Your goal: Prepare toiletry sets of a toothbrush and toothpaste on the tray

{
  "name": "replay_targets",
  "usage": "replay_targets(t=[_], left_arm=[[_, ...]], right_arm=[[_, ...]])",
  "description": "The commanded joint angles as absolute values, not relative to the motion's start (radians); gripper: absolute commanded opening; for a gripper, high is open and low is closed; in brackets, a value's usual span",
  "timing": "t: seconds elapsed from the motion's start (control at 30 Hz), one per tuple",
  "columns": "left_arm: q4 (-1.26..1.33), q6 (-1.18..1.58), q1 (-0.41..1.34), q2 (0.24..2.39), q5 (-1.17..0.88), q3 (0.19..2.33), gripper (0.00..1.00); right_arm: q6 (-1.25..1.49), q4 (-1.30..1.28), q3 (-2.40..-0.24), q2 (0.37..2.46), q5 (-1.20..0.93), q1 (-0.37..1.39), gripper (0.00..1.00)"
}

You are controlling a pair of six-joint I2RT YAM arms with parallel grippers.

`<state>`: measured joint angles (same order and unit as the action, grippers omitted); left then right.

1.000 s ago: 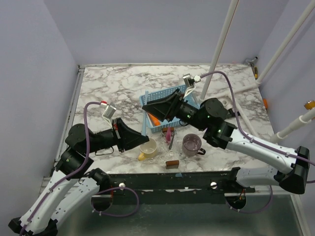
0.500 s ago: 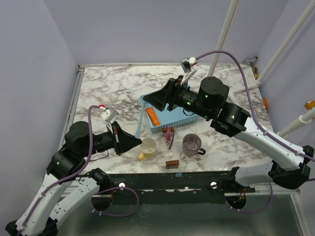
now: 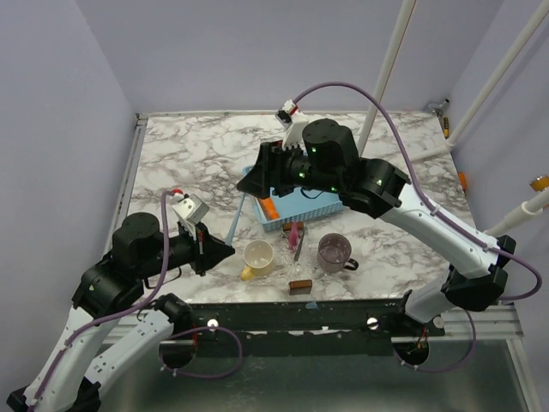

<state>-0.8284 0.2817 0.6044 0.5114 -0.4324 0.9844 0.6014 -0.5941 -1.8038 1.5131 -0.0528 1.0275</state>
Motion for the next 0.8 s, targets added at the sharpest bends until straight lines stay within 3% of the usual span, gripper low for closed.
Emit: replay_targets(t=[0.0, 0.33, 0.77], left_arm=[[-0.9, 0.199, 0.607, 0.514, -0.382, 1.002, 0.0], [-0.898, 0.184, 0.607, 0.502, -0.387, 0.992, 0.0], [-0.899, 0.181, 0.624, 0.493, -0.374, 0.987, 0.0]], right_arm=[[0.614, -0.662, -1.835, 1.518, -0.144, 1.016, 0.59], [0.661, -0.678, -1.86, 1.551, -0.221, 0.991, 0.58], [0.695, -0.659, -1.866, 1.585, -0.298, 0.98, 0.46]])
